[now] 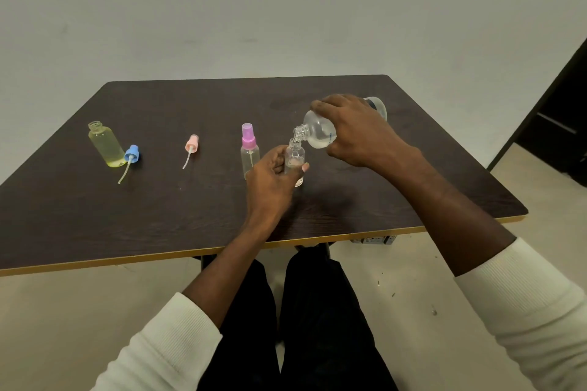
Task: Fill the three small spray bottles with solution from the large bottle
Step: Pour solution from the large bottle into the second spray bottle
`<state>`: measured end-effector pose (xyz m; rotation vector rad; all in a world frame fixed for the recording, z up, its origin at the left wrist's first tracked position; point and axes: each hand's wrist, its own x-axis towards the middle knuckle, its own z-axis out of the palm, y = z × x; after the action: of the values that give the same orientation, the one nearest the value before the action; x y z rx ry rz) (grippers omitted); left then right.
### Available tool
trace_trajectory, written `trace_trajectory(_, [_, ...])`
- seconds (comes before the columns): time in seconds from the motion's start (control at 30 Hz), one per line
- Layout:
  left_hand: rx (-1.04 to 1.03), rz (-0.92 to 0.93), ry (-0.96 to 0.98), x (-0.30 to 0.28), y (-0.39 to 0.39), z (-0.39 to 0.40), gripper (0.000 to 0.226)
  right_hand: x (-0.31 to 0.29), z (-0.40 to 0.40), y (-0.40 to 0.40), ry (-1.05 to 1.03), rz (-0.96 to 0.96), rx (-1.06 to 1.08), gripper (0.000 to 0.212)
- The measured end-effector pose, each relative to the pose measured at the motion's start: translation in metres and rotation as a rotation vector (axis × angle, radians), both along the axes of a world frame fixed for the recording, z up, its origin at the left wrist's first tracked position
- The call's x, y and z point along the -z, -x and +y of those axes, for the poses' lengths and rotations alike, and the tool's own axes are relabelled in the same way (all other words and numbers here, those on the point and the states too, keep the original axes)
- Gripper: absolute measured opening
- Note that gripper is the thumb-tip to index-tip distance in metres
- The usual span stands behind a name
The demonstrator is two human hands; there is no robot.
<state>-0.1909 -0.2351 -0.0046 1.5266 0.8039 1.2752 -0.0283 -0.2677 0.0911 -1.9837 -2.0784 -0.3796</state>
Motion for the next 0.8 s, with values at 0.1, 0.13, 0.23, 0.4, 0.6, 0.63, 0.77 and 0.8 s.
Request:
trace_trajectory(0.1, [-0.004, -0.002, 0.008, 0.0001, -0.0008, 0.0002, 0.039, -0.0007, -0.0007, 0.0005, -0.002, 0.003, -0.001, 0.067])
trace_trajectory(0.13, [-0.003, -0.004, 0.012, 0.0002, -0.0009, 0.0004, 0.039, -0.0008, -0.0008, 0.0005, -0.005, 0.001, -0.002, 0.066])
trace_trajectory(0.23, [0.003, -0.002, 0.003, 0.0002, -0.0006, 0.0004, 0.039, -0.0008, -0.0008, 0.0005, -0.004, 0.0, 0.001, 0.066])
trace_trajectory(0.4, [0.002, 0.005, 0.002, 0.0012, -0.0002, 0.0021, 0.035, -0.0011, -0.0001, 0.0006, 0.004, 0.001, 0.0, 0.065])
trace_trajectory(0.6, [-0.001, 0.0, 0.014, 0.0013, -0.0006, 0.0019, 0.036, -0.0022, -0.0015, 0.0011, 0.003, -0.003, -0.005, 0.063])
trace_trajectory(0.63, [0.002, -0.001, 0.018, 0.0012, -0.0007, 0.0018, 0.036, -0.0026, -0.0017, 0.0012, 0.002, -0.004, -0.005, 0.064])
trace_trajectory(0.77, [0.006, -0.005, 0.028, 0.0017, -0.0009, 0.0018, 0.036, -0.0032, -0.0022, 0.0013, 0.003, -0.003, -0.005, 0.065])
trace_trajectory(0.8, [0.004, -0.001, 0.028, 0.002, -0.0009, 0.0022, 0.036, -0.0033, -0.0022, 0.0013, 0.004, -0.002, -0.004, 0.065])
